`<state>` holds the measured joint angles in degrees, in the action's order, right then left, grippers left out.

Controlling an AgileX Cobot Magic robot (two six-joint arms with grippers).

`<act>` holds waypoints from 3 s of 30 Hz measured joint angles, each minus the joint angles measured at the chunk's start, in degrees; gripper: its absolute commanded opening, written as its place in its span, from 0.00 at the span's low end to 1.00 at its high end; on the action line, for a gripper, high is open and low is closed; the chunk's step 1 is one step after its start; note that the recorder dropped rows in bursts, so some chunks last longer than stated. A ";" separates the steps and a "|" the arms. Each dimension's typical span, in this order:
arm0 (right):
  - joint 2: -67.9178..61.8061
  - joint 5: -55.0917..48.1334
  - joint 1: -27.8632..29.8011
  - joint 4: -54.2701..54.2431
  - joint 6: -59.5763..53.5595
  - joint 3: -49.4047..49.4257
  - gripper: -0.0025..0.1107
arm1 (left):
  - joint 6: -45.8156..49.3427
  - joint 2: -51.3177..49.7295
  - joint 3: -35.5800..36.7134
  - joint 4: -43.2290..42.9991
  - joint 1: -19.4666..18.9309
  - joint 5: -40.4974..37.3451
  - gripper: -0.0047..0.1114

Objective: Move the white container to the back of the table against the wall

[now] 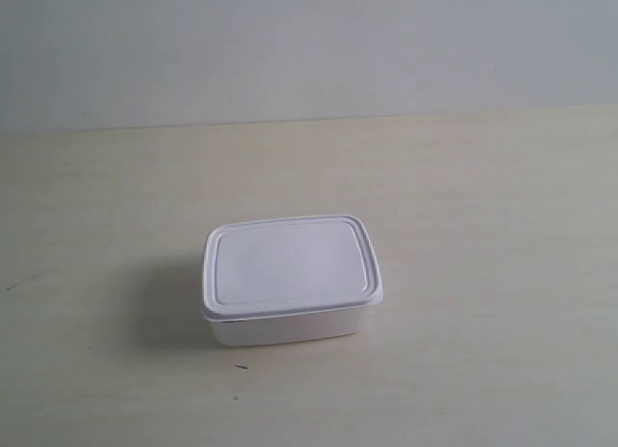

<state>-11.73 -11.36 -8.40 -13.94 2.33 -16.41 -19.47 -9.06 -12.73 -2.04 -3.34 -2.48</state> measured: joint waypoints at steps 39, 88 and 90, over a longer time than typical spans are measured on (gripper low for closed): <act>-68.50 -29.80 -17.68 -13.99 -15.71 -36.93 0.02 | 25.83 -57.34 -29.54 30.75 18.69 -31.95 0.04; -83.13 -3.18 -26.17 -27.46 -21.38 -24.13 0.02 | 14.92 -81.57 -16.86 31.30 39.63 7.29 0.04; -83.13 -2.94 -26.17 -27.73 -22.08 -24.13 0.02 | 14.92 -82.27 -16.86 31.07 39.63 7.94 0.04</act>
<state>-94.86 -14.30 -34.57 -41.67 -19.75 -40.53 -4.55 -91.33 -29.59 29.02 36.28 5.46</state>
